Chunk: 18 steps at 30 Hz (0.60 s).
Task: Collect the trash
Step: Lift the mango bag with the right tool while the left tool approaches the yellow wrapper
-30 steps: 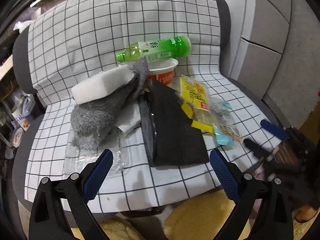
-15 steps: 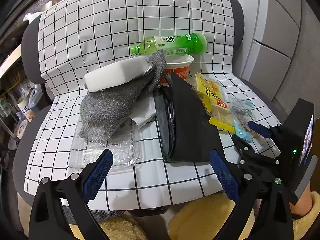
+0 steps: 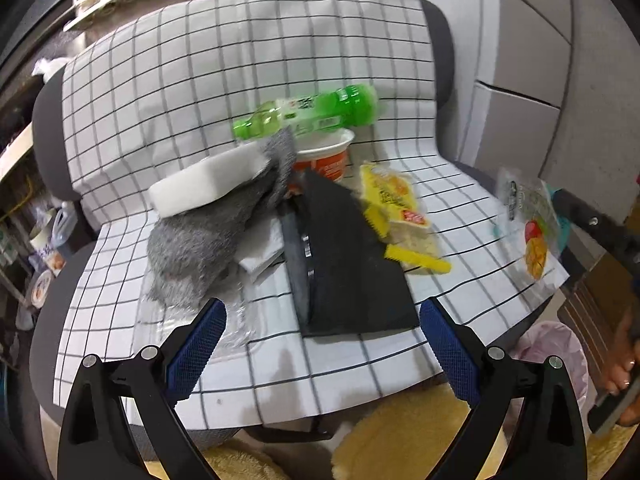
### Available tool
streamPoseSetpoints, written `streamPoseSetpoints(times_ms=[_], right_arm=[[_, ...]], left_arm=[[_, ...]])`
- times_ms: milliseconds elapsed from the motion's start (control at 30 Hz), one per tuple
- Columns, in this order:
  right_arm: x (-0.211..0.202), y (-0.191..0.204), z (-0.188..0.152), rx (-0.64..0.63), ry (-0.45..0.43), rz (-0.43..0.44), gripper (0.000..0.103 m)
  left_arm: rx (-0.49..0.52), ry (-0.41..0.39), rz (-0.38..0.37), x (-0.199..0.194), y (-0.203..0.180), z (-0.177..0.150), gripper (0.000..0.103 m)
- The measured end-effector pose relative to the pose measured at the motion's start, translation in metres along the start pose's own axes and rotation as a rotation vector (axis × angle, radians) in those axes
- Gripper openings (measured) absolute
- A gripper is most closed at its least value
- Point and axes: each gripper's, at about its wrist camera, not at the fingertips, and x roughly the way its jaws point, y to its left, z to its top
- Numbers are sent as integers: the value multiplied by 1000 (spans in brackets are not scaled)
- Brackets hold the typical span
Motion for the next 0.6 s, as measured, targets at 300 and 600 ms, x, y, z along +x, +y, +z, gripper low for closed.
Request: streamPoseSetpoints(times_ms=[300,600], right_arm=[[-7,-44,-14,44,74,-196,4],[28,-29,-40,-89,180,-247,70]], left_arm=[[29,10,-46,9,-24,1,96],[49,18,-27,13,-29,-1,96]])
